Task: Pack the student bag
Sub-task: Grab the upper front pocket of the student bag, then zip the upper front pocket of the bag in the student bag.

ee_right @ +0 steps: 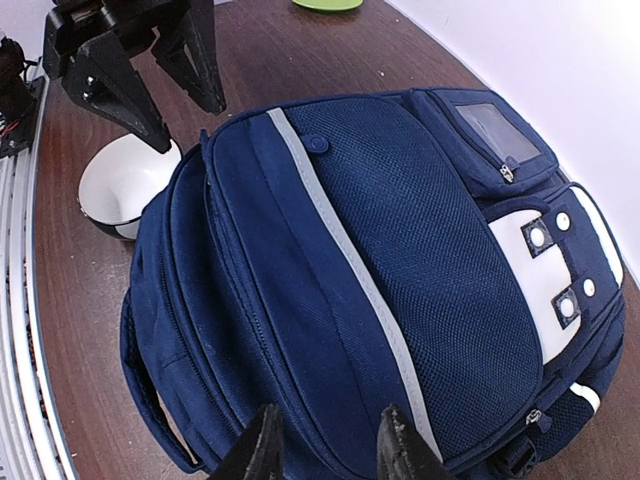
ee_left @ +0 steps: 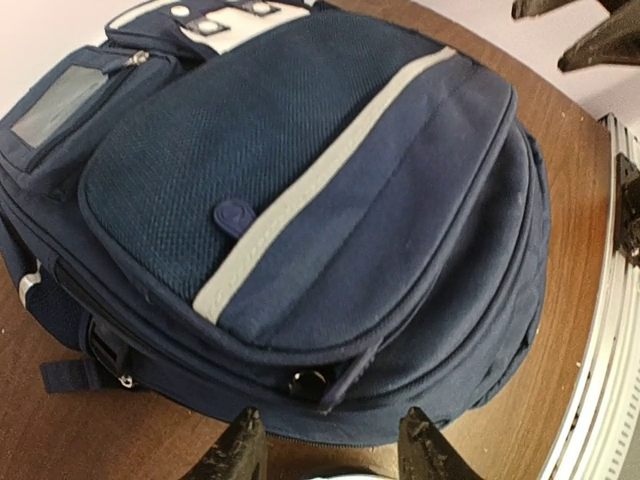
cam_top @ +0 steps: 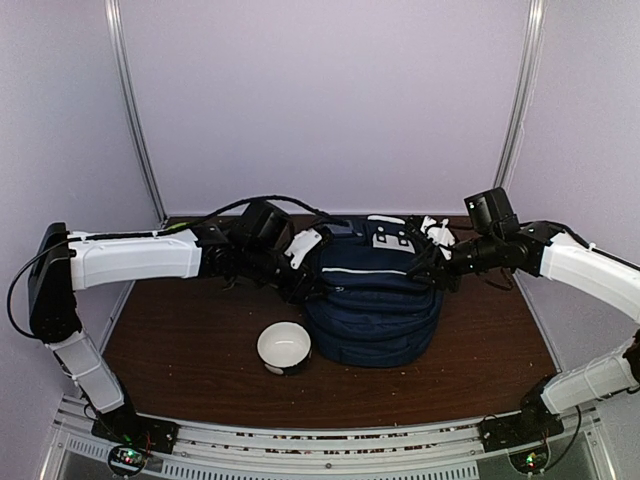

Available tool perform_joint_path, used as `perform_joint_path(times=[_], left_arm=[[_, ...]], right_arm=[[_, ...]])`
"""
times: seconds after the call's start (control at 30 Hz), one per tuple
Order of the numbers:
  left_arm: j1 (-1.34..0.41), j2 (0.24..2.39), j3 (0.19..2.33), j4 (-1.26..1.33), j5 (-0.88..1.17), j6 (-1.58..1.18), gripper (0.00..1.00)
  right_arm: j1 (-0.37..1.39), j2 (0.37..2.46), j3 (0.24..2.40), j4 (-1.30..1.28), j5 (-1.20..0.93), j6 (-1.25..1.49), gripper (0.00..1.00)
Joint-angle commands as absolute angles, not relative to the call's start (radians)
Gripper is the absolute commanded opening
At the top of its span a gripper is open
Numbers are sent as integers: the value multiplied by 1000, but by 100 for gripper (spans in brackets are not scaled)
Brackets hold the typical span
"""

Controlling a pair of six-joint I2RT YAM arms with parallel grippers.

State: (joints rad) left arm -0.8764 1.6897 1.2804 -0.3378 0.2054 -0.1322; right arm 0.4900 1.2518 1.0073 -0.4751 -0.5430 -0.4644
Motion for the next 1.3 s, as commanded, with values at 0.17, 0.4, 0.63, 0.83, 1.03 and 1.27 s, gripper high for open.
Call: perform_joint_path(times=[0.17,0.4,0.63,0.83,1.03,1.27], left_arm=[[-881,1721,1333,-369,202,-100,48],[-881,1753,1355,-325,261,-112,42],[-891,1772,1361,-320,314,-122,25],[-913,1796,1370,-311,365,-148,4],[-966,1807,1375,-304,381,-179,0],[-1048,1885,1430,-185,462,-255,0]], right_arm=[[485,1238,1008,-463,-562,-472,34],[483,1245,1006,-468,-563,-478,34],[484,1256,1008,-478,-569,-486,34],[483,1264,1015,-489,-575,-492,33],[484,1260,1016,-486,-579,-486,33],[485,1285,1030,-498,-593,-471,33]])
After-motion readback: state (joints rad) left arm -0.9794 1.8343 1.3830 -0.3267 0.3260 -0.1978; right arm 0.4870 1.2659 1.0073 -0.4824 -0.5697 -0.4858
